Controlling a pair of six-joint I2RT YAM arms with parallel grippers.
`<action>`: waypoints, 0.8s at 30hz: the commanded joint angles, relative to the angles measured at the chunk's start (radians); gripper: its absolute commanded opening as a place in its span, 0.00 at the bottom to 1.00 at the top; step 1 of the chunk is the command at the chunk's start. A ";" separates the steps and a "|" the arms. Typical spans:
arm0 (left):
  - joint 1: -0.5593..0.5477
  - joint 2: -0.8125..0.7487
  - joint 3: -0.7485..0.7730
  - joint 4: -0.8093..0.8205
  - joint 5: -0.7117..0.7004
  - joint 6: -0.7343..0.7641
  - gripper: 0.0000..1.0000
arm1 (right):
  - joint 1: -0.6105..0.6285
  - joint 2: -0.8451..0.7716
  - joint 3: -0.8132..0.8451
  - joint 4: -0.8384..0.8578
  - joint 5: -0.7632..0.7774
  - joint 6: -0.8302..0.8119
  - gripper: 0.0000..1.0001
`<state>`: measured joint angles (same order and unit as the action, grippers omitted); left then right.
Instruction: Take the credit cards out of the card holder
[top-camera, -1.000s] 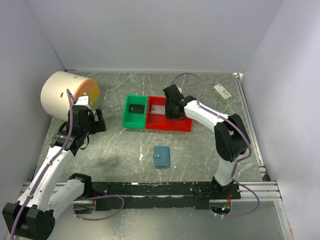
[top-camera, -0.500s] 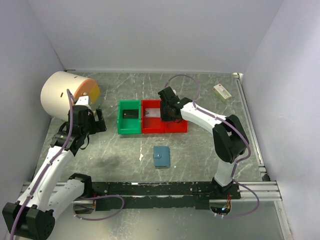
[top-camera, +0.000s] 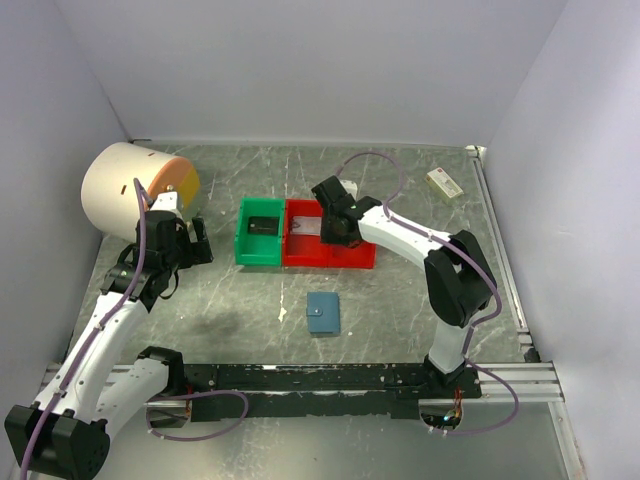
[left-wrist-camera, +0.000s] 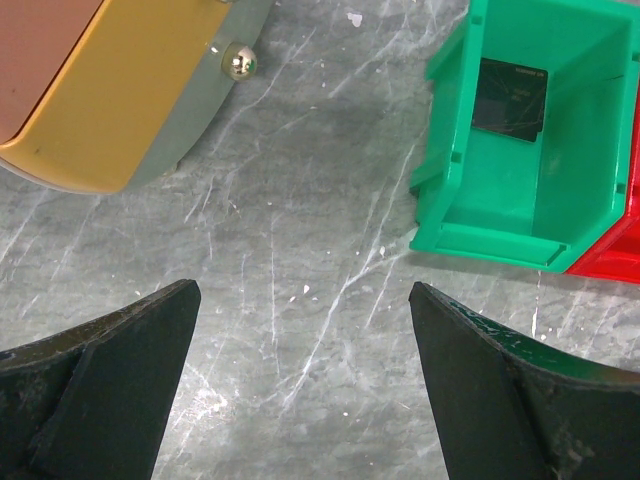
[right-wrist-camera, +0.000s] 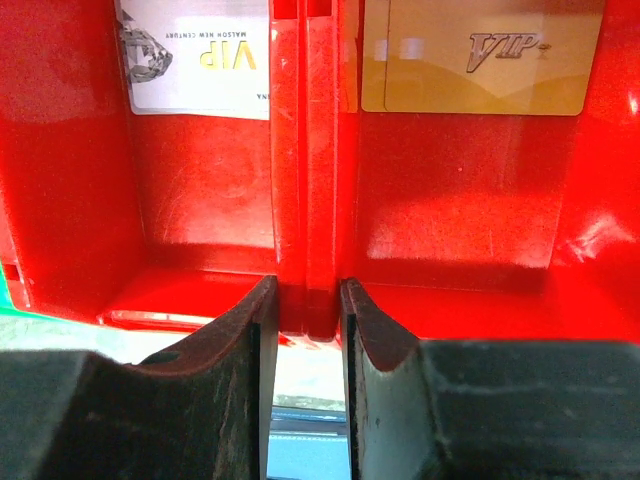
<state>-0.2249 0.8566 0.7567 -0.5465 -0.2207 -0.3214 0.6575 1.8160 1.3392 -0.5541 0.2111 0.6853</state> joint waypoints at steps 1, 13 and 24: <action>-0.007 -0.009 0.022 0.013 -0.001 0.001 0.99 | -0.001 -0.040 0.017 -0.034 0.090 0.054 0.26; -0.008 -0.012 0.020 0.016 0.007 0.002 0.99 | -0.001 -0.021 0.058 0.003 0.043 -0.042 0.27; -0.011 -0.007 0.022 0.012 0.003 0.001 0.99 | -0.002 -0.007 -0.010 0.067 -0.011 -0.136 0.27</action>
<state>-0.2268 0.8566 0.7567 -0.5465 -0.2203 -0.3214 0.6559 1.8145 1.3472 -0.5476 0.2241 0.5934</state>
